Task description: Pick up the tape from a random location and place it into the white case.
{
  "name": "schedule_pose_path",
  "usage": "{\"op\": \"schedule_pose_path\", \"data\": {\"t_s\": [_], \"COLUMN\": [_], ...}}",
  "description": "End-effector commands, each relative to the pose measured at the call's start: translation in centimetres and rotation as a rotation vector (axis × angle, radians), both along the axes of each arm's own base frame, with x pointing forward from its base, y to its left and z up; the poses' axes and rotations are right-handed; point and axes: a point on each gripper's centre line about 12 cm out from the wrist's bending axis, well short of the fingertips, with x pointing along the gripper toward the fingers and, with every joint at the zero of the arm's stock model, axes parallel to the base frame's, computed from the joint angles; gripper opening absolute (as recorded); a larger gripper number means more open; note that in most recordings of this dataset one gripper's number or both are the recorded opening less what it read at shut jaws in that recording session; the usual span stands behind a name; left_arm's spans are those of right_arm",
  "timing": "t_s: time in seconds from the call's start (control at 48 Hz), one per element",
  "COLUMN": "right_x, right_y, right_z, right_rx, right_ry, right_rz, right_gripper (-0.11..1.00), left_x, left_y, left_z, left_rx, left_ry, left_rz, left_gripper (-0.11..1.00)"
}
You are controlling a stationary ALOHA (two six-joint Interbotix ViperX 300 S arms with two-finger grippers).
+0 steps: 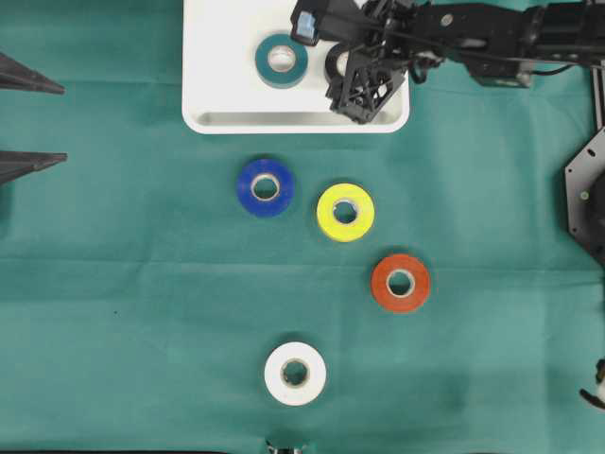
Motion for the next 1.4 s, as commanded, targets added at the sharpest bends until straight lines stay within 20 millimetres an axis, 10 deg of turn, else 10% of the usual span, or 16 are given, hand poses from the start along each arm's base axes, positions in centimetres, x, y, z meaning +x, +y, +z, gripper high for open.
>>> {"op": "schedule_pose_path", "data": {"t_s": [0.0, 0.584, 1.043, 1.376], "right_x": [0.1, -3.2, -3.0, -1.0], "right_y": [-0.1, 0.7, 1.4, 7.2], "right_z": [3.9, 12.9, 13.3, 13.9], "right_rx": [-0.031, -0.083, -0.091, -0.062], "right_ry": [-0.067, -0.143, -0.161, -0.193], "right_rz": [-0.003, -0.029, -0.011, 0.129], "right_gripper": [0.88, 0.88, 0.87, 0.87], "left_x": [0.2, 0.2, 0.2, 0.2], "left_y": [0.0, 0.2, 0.2, 0.2], "left_z": [0.3, 0.3, 0.4, 0.4], "left_rx": [0.004, 0.004, 0.002, 0.004], "left_ry": [-0.006, -0.006, -0.007, -0.009], "left_rz": [0.000, 0.009, 0.009, 0.009], "left_gripper": [0.96, 0.96, 0.96, 0.96]}}
